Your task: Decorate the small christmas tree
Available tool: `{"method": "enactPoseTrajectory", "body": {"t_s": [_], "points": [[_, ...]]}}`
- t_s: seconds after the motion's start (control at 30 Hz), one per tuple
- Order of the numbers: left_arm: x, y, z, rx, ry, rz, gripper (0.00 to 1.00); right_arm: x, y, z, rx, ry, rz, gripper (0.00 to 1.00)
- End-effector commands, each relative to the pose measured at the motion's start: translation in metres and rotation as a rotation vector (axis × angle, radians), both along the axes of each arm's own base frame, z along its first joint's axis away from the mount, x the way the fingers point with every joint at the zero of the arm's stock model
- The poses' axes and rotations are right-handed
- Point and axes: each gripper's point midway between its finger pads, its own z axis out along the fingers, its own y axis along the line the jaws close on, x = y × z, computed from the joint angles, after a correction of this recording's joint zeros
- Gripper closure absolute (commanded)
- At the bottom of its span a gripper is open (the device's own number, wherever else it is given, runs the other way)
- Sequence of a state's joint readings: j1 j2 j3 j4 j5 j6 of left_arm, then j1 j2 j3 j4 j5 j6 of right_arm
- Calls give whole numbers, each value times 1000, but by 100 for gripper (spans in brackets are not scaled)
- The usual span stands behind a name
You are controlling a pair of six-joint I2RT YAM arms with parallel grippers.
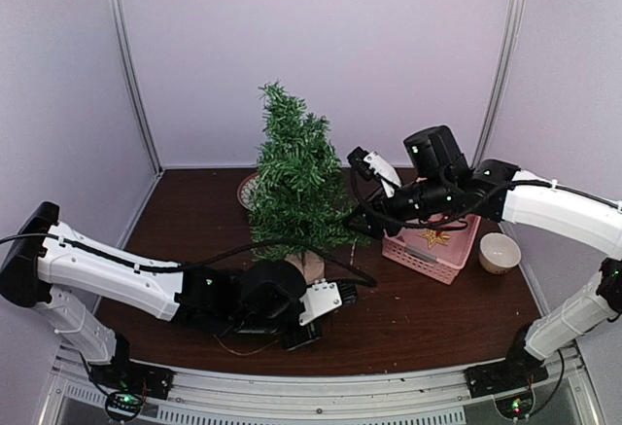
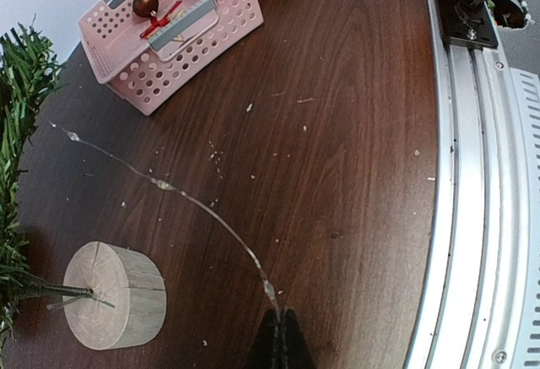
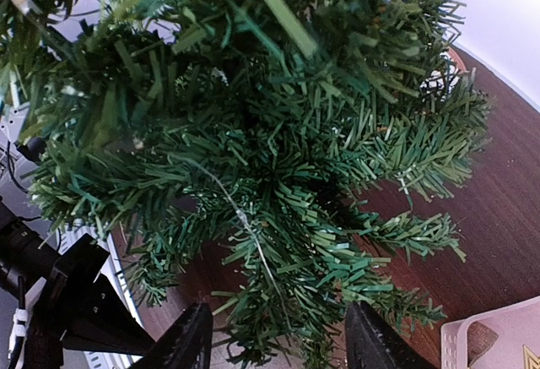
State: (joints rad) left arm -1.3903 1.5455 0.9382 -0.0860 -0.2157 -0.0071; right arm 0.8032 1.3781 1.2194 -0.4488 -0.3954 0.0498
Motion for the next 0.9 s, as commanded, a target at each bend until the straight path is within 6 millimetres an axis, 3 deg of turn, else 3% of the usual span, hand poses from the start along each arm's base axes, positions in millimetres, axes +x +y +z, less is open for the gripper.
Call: {"method": "enactPoseTrajectory", "body": {"t_s": [0.0, 0.23, 0.53, 0.67, 0.87], "points": [[-1, -4, 18, -35, -21, -27, 100, 4, 7, 8, -16, -39, 16, 43], [-2, -2, 23, -40, -24, -29, 100, 11, 15, 4, -37, -48, 2, 47], [-13, 5, 45, -55, -53, -61, 100, 16, 15, 6, -51, -56, -18, 89], [-46, 9, 57, -27, -105, -191, 100, 17, 13, 10, -53, -69, -33, 100], [-113, 14, 60, 108, -113, -418, 100, 21, 10, 11, -58, -79, -61, 100]]}}
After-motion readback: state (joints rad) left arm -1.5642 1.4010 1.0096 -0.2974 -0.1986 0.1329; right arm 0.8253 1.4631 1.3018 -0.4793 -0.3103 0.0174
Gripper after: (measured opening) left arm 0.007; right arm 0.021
